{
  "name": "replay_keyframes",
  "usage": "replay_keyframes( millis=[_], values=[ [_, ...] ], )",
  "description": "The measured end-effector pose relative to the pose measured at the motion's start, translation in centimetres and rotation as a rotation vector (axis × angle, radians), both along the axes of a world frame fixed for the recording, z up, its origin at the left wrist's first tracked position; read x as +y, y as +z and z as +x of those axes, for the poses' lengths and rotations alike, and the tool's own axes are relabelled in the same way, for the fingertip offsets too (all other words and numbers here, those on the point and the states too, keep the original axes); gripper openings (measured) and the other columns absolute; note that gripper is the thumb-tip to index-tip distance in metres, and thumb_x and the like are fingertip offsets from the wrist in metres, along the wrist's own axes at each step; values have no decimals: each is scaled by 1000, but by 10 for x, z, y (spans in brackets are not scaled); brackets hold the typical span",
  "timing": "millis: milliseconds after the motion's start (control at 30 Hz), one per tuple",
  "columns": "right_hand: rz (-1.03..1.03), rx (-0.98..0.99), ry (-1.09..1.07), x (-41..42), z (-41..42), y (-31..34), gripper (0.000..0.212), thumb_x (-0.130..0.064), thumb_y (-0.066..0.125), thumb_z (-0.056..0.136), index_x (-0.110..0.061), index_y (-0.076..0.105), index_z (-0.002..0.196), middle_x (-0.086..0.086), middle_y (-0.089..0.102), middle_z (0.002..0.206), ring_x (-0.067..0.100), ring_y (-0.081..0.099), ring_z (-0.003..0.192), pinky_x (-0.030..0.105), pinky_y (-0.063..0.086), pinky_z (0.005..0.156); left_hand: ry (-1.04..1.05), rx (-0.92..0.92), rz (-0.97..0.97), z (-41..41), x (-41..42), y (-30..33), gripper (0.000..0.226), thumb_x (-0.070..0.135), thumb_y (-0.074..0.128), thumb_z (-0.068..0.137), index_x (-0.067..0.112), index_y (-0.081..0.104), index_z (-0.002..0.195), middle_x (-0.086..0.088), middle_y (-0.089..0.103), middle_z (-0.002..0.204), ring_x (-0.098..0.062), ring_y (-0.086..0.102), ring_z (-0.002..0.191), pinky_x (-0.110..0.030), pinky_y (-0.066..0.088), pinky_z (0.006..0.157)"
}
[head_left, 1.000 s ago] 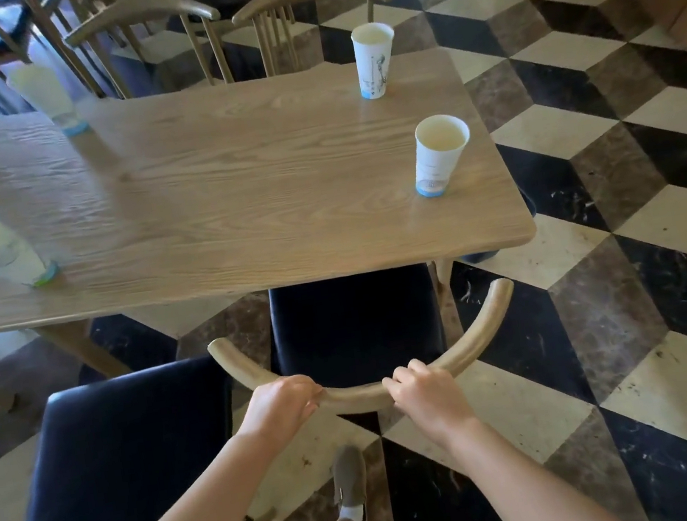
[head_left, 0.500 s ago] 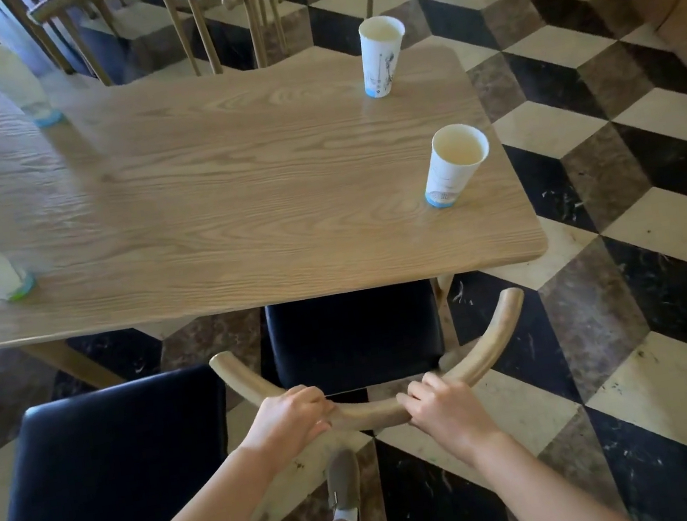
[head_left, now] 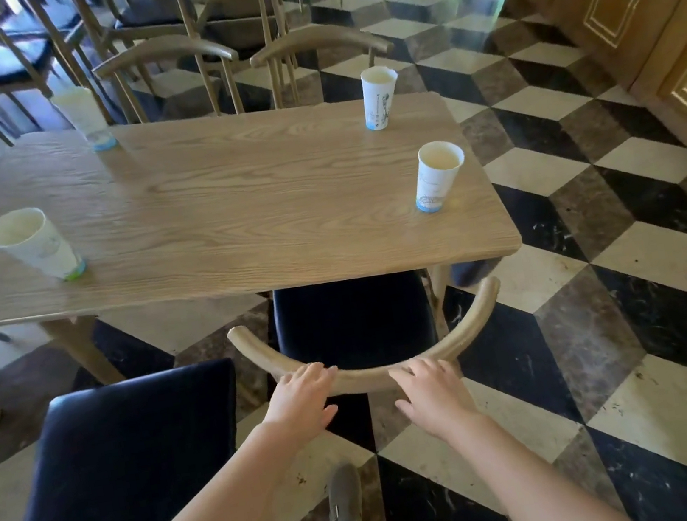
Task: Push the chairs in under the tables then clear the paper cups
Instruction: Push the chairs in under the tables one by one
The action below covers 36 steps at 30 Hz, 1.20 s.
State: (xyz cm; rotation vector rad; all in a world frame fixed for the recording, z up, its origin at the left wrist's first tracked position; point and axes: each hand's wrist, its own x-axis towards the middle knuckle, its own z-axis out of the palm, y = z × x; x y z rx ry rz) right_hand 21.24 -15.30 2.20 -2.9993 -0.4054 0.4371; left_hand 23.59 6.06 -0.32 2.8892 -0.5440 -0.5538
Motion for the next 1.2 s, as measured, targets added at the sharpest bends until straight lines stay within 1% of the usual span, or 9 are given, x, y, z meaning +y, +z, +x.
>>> replay_keyframes(
  millis=[233,367,533,633,767,867,967,1100,1200],
  values=[
    [95,-128,89,38,-63,23,32,-35,50,95,-19,55,122,5,60,117,24,52,110,41,39,99,144,-248,-80,-102,11,31,26,33,48,91,20,59,111,2,63,106,-18,59,96,-30,49,75],
    [153,-152,169,75,-103,30,33,-37,49,95,-18,56,121,5,61,117,25,53,109,40,41,93,92,-319,-29,-169,38,58,8,23,73,74,16,69,77,2,66,73,-17,64,66,-27,53,52],
    [187,-147,265,119,-140,39,33,-36,48,95,-17,55,121,5,59,118,24,52,110,39,41,94,318,-386,-121,-217,77,71,12,20,67,81,8,67,81,-7,66,76,-25,64,69,-34,54,61],
    [207,-155,281,140,-156,45,33,-35,49,94,-17,55,122,4,61,116,23,53,108,37,42,93,366,-380,-121,-236,100,70,20,27,57,88,11,65,98,-4,66,92,-22,63,85,-34,52,73],
    [178,-161,280,172,-173,49,35,-36,49,94,-18,53,124,3,59,117,22,51,109,37,41,94,339,-407,-165,-255,137,76,22,25,61,86,20,60,107,0,65,87,-19,63,77,-31,50,66],
    [168,-169,259,210,-186,47,37,-36,51,93,-19,52,126,3,59,119,22,51,111,36,41,95,286,-425,-153,-269,180,79,26,20,80,69,18,65,90,1,64,67,-19,63,58,-27,54,51],
    [145,-166,279,264,-205,37,40,-36,53,91,-19,50,128,2,56,122,22,49,113,37,40,96,342,-377,-185,-294,240,73,22,22,76,72,13,69,90,-3,68,78,-23,65,69,-32,55,64],
    [94,-96,300,336,-238,20,42,-38,53,90,-22,48,129,1,51,128,23,46,118,37,42,96,310,-349,-138,-337,322,61,15,15,76,67,14,65,78,-2,63,71,-25,63,64,-31,53,60],
    [94,-62,288,376,-258,13,47,-38,55,90,-22,45,133,2,50,130,22,44,120,37,38,100,350,-335,-173,-358,368,50,14,16,68,74,12,65,88,-5,65,85,-28,62,78,-37,52,70]
  ],
)
